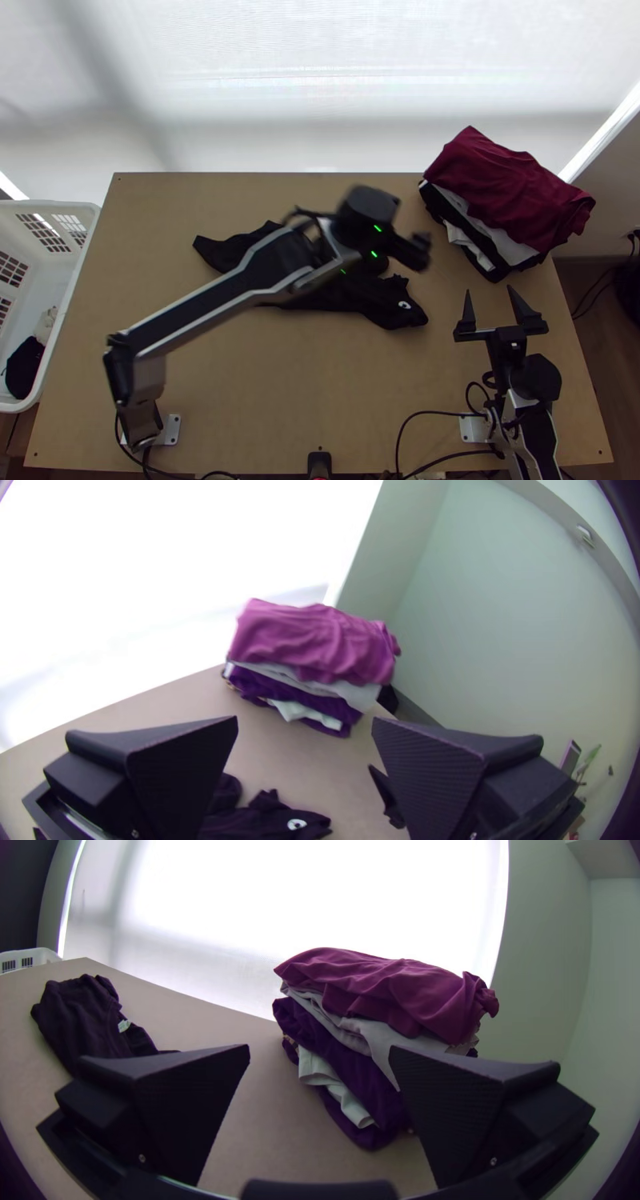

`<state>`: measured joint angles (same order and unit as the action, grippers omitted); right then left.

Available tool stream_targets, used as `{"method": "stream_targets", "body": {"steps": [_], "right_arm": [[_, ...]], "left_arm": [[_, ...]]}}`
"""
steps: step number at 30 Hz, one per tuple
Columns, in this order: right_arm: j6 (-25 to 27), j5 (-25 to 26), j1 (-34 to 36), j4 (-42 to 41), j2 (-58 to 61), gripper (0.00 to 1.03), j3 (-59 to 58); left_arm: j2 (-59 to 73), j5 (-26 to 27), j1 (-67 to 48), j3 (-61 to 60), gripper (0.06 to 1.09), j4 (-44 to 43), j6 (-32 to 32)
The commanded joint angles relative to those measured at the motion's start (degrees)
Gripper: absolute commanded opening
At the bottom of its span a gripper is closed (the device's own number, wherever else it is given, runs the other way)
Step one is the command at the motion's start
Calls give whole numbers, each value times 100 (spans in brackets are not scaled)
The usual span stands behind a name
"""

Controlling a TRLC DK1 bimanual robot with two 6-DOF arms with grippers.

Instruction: Fold the t-shirt

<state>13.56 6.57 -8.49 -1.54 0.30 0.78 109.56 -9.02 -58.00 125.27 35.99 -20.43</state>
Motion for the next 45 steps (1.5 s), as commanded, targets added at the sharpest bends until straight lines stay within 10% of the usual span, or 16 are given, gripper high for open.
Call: {"method": "stream_targets", "body": {"steps": [1, 23, 36, 45], "right_arm": [[-20, -6, 32, 93, -30, 98, -42], [-20, -6, 32, 93, -38, 98, -51], [-249, -103, 5, 75, -56, 98, -42], [648, -244, -408, 93, 234, 98, 845]], "left_arm": [[-620, 5, 641, 32, 105, 295, 188], [-1358, 14, 4306, -179, 105, 3389, 1058], [-1833, 14, 4956, -952, 105, 3450, 733], [-2272, 14, 5079, -1497, 105, 3239, 575]]}}
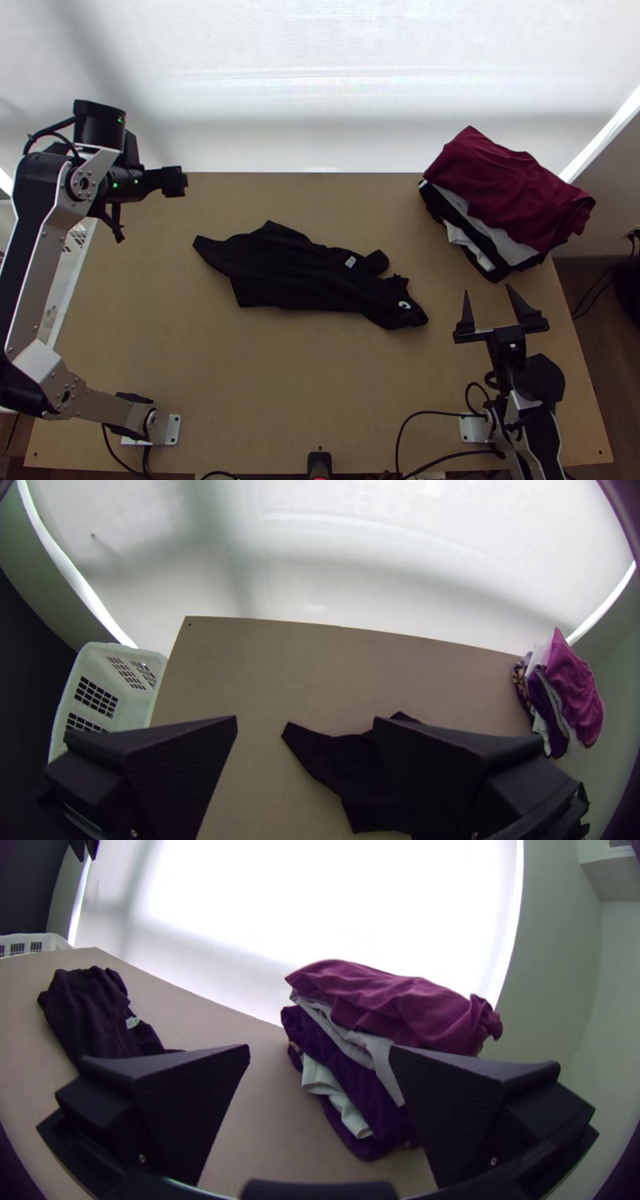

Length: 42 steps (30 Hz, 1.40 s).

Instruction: Fold the t-shirt

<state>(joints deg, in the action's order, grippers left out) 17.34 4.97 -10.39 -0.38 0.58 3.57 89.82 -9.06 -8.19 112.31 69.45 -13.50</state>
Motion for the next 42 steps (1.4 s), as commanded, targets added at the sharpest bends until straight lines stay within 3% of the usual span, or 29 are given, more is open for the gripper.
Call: {"method": "stream_targets", "body": {"steps": [1, 10, 16, 19, 31, 38, 42], "right_arm": [[340, -84, -349, -23, 531, 98, 794], [823, -84, -2002, 407, 3906, 98, 3607], [727, -93, -2863, 1102, 6130, 98, 5364], [270, -163, -3109, 1488, 7132, 98, 6234], [-1559, -1438, -3294, 2903, 10761, 98, 9820], [-2358, -1640, -3259, 3229, 12176, 98, 11367], [-2745, -1798, -3259, 3809, 13003, 98, 12475]], "left_arm": [[-386, 18, 115, -298, 105, -169, -118], [-1221, 18, 124, -1194, 105, -696, -118], [-1828, 18, 247, -1853, 105, -977, -118], [-2091, 18, 335, -2011, 105, -977, -101], [-2891, 9, 810, -2354, 105, -933, 110], [-3032, 9, 915, -2451, 105, -925, 154], [-3058, 9, 924, -2477, 105, -925, 207]]}}
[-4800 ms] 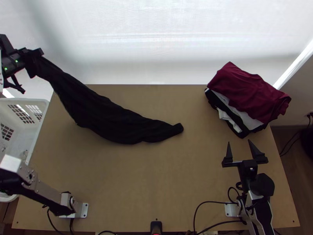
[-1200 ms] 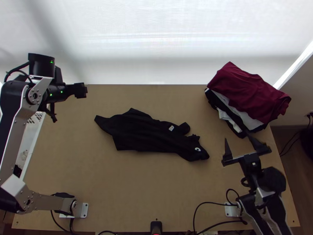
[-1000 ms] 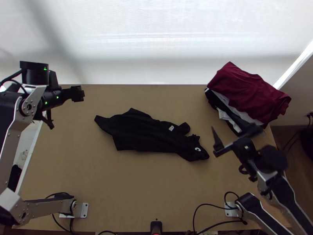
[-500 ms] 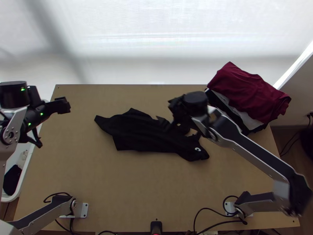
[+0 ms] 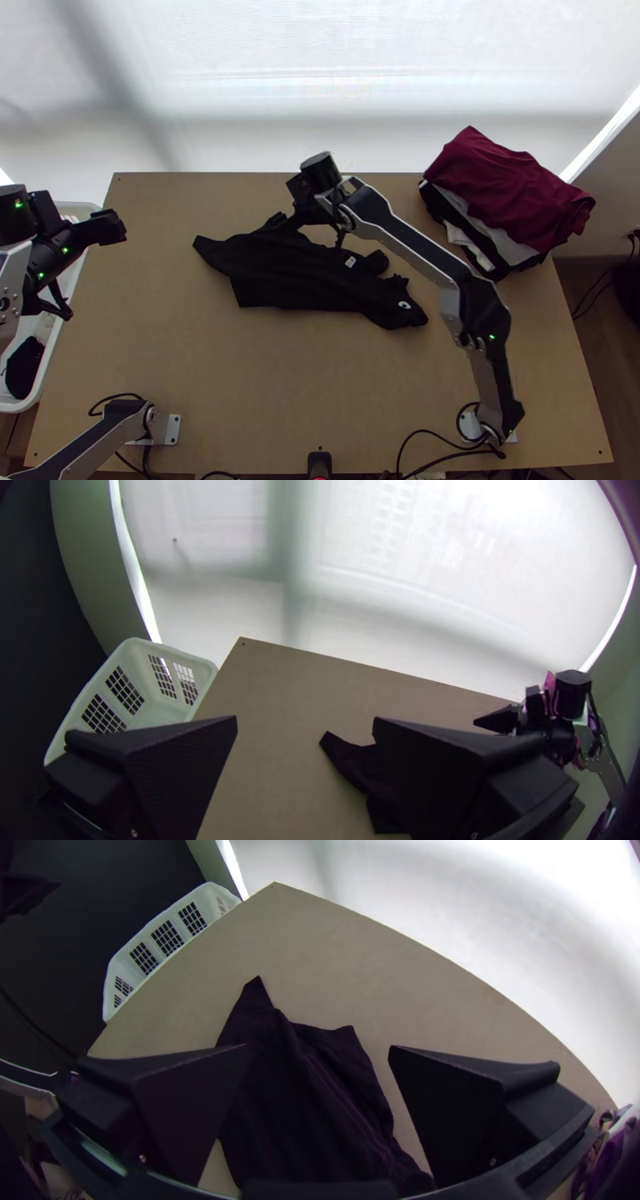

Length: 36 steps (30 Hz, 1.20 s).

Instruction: Fold the t-shirt

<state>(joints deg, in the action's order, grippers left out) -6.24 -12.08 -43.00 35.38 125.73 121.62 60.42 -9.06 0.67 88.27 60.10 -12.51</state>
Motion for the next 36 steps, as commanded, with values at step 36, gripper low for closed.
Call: {"method": "stream_targets", "body": {"steps": [36], "right_arm": [[-1028, -23, 29, -330, 1744, 82, 1021]], "left_arm": [[-171, 1, 135, 50, 105, 11, 214]]}}
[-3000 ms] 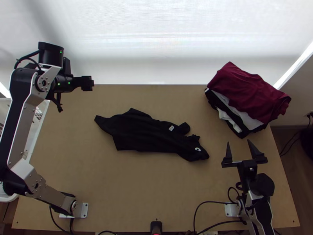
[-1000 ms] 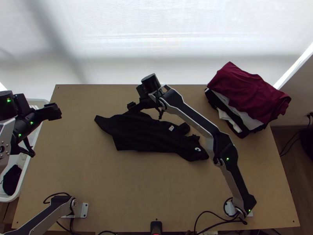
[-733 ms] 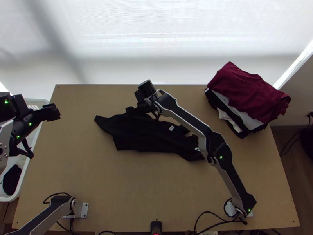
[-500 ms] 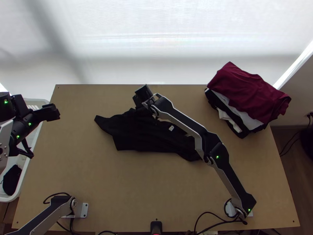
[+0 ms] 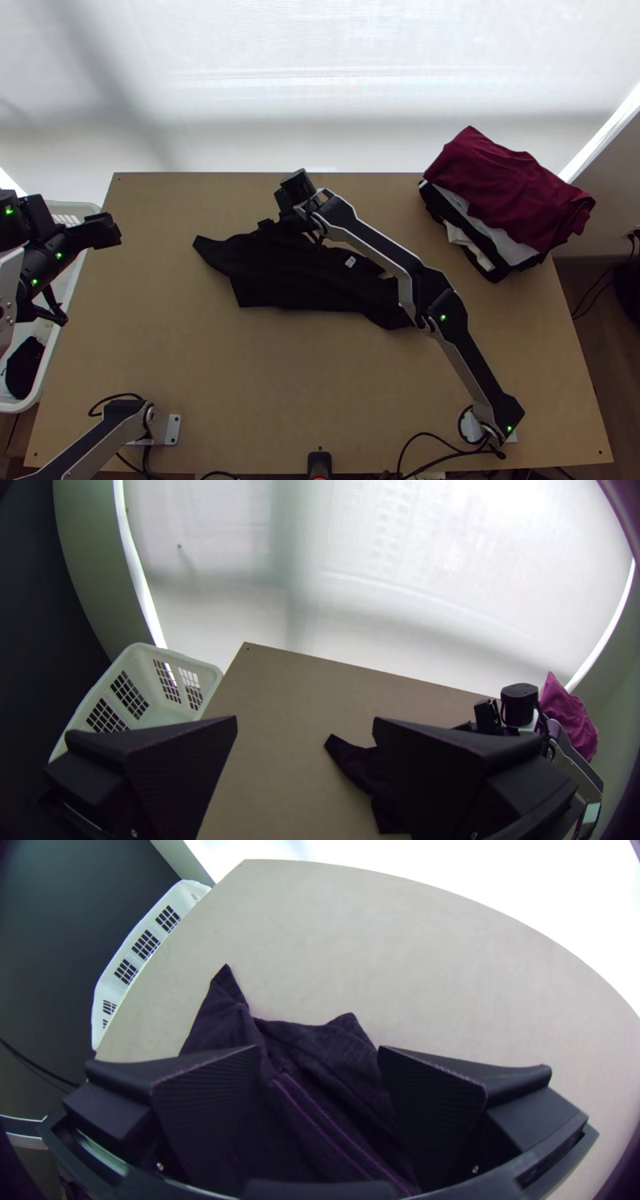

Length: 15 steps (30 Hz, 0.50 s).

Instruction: Fold the t-shirt

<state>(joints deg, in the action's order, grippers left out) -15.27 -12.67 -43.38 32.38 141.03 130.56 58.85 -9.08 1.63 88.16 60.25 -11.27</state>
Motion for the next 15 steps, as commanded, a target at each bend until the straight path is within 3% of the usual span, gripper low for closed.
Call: {"method": "stream_targets", "body": {"steps": [1, 3, 7, 10, 15], "right_arm": [[-117, 45, 75, -30, 232, 82, 119], [-99, 89, 101, -65, 276, 68, 119], [-73, 98, 119, -109, 311, 49, 110], [-64, 133, 119, -180, 302, 14, 110], [-73, 159, 110, -180, -85, 10, -31]], "left_arm": [[-5, 3, 39, 70, 105, -4, 90], [4, 3, 39, 79, 105, -13, 90], [21, 3, 39, 70, 105, -13, 90], [39, 3, 39, 70, 105, -31, 107], [74, 3, 39, 79, 105, -92, 142]]}}
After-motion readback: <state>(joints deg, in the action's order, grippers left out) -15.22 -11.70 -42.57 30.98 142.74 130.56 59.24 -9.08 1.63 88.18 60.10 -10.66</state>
